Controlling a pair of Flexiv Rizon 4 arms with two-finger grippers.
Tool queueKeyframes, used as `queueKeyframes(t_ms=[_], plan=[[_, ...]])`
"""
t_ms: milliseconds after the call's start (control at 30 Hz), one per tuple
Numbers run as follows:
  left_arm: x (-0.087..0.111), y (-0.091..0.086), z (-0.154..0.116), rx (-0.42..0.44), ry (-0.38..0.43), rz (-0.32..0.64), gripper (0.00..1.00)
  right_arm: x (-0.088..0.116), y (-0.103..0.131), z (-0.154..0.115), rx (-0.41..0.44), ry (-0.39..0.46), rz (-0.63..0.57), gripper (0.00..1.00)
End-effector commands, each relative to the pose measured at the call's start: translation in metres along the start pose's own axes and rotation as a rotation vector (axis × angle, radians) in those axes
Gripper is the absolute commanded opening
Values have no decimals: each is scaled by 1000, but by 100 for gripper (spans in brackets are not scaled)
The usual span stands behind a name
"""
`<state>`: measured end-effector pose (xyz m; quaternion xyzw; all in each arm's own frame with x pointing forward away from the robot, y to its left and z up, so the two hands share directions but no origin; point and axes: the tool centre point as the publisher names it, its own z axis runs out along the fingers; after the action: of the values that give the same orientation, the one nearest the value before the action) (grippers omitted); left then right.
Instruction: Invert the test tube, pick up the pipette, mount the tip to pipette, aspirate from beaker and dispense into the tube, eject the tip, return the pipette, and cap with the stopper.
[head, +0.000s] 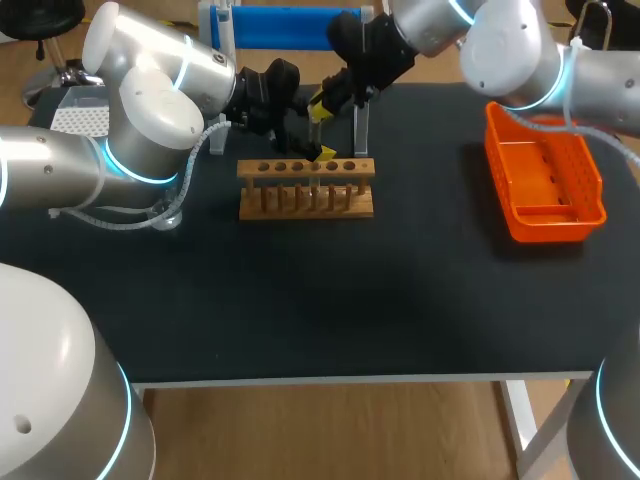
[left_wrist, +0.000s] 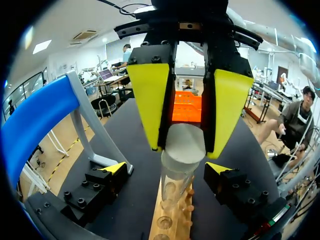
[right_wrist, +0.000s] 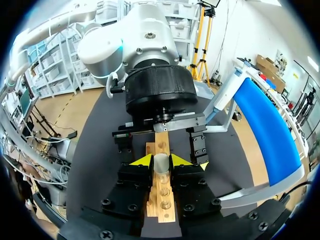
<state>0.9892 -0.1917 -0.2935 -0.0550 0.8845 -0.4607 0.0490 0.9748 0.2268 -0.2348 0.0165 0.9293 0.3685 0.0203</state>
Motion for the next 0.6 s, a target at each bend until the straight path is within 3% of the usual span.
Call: queueKeyframes(t_ms=[33, 267, 300, 333, 367, 400, 600], plan=[[0, -1, 0, -3, 1, -1, 100, 0, -2, 1, 8, 3, 2, 0], [0, -1, 0, -3, 1, -1, 100, 1, -8, 3, 15, 6, 6, 3], [0, -1, 0, -3, 1, -1, 100, 1, -9, 3, 15, 5, 7, 31], [0, -1, 0, -3, 1, -1, 100, 1, -9, 3, 11, 4, 10, 48], [0, -1, 0, -3, 1, -1, 100, 1, -10, 2, 4, 1, 12, 81], [0, -1, 0, -3, 1, -1, 100, 0, -10, 1, -2, -2, 14, 100], [0, -1, 0, -3, 1, -1, 100, -3, -14, -9, -67, -8, 20, 100]])
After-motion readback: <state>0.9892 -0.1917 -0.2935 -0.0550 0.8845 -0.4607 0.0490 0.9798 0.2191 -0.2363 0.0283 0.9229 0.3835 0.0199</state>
